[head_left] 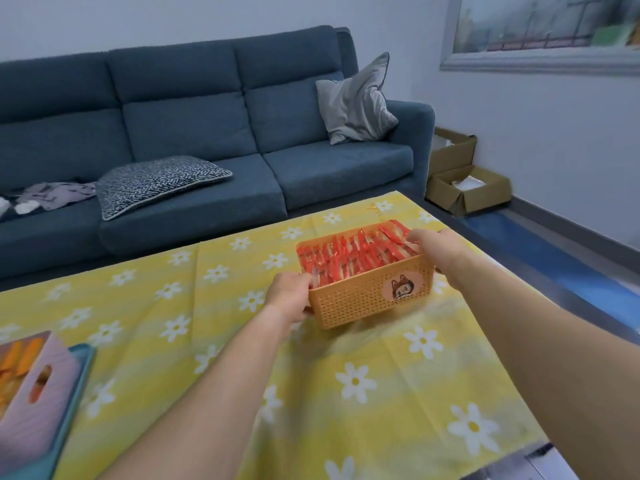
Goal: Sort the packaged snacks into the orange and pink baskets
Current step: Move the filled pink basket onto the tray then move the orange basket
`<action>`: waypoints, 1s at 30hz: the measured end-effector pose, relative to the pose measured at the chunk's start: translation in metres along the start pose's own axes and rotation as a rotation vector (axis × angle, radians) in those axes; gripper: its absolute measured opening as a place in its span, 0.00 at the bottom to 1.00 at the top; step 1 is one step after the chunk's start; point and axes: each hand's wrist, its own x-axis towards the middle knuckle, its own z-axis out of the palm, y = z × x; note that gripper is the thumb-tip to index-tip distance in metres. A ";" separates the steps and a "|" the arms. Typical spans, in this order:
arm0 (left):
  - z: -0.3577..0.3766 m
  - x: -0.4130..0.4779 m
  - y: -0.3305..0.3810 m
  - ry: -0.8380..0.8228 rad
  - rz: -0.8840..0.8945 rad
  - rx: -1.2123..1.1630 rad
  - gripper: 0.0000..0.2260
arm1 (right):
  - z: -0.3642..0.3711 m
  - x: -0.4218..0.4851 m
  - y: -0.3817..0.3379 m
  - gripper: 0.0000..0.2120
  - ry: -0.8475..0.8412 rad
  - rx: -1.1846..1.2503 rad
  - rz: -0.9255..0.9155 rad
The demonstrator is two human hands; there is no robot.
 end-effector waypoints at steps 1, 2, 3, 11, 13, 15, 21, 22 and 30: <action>-0.012 -0.010 0.002 0.004 0.001 -0.017 0.10 | 0.002 -0.011 -0.003 0.13 -0.011 0.029 -0.003; -0.029 -0.024 0.003 0.018 0.005 -0.018 0.09 | 0.006 -0.029 -0.008 0.12 -0.029 0.055 -0.020; -0.043 -0.035 0.003 0.030 0.011 -0.010 0.08 | 0.010 -0.042 -0.011 0.12 -0.040 0.080 -0.036; -0.197 -0.140 -0.008 0.212 0.003 0.025 0.06 | 0.070 -0.176 -0.040 0.05 -0.224 0.021 -0.130; -0.242 -0.171 -0.017 0.276 -0.013 0.001 0.05 | 0.094 -0.211 -0.047 0.08 -0.289 0.003 -0.146; -0.285 -0.199 -0.029 0.320 -0.037 -0.035 0.03 | 0.121 -0.244 -0.051 0.10 -0.362 -0.031 -0.165; -0.388 -0.271 -0.074 0.504 -0.134 -0.032 0.04 | 0.209 -0.326 -0.056 0.13 -0.594 -0.163 -0.215; -0.401 -0.278 -0.083 0.523 -0.150 -0.030 0.03 | 0.222 -0.336 -0.054 0.14 -0.627 -0.186 -0.216; -0.484 -0.281 -0.165 0.714 -0.229 -0.036 0.04 | 0.321 -0.386 -0.033 0.11 -0.787 -0.329 -0.178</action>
